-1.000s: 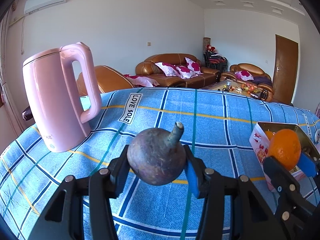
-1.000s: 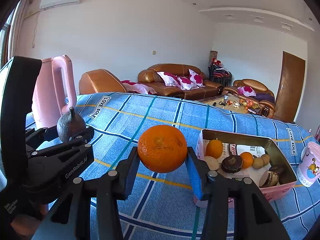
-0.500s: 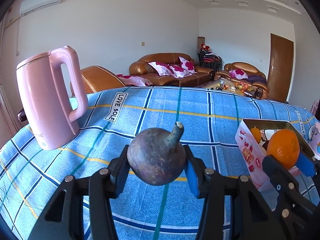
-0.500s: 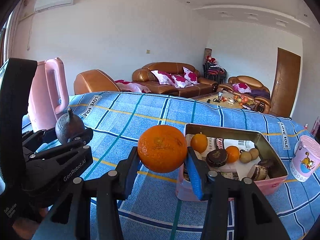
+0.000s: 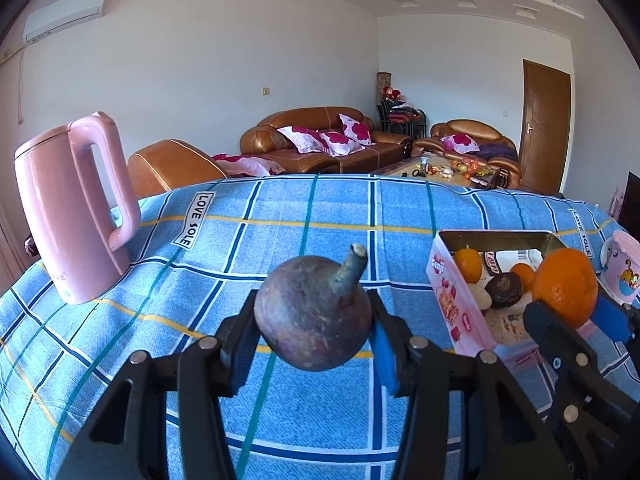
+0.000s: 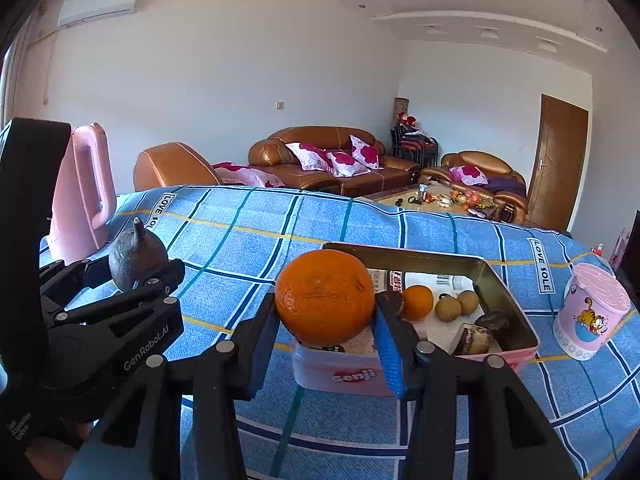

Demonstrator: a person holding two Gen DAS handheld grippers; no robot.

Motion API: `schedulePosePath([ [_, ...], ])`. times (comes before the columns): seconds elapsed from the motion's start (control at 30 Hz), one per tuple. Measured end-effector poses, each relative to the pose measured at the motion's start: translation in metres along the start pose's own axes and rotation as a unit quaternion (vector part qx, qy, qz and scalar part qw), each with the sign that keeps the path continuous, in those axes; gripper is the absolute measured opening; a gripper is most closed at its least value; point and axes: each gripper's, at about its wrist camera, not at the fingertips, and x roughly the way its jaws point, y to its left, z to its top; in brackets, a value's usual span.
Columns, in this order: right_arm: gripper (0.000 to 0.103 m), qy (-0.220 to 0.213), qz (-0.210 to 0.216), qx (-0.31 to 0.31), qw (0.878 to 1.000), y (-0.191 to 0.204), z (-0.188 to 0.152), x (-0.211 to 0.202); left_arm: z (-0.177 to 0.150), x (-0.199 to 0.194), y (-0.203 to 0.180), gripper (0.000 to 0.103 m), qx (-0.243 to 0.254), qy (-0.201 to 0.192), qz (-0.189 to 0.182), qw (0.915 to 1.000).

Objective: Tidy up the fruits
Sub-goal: 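Hold the purple fruit with the left tool while the right tool holds the orange over the tin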

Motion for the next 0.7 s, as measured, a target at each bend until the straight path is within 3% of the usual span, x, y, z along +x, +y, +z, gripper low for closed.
schedulePosePath([
  [0.7,0.049,-0.002,-0.043,0.019,0.999,-0.060,-0.008,-0.011,-0.001,-0.008,-0.065,0.052,0.040,-0.007,-0.034,0.9986],
])
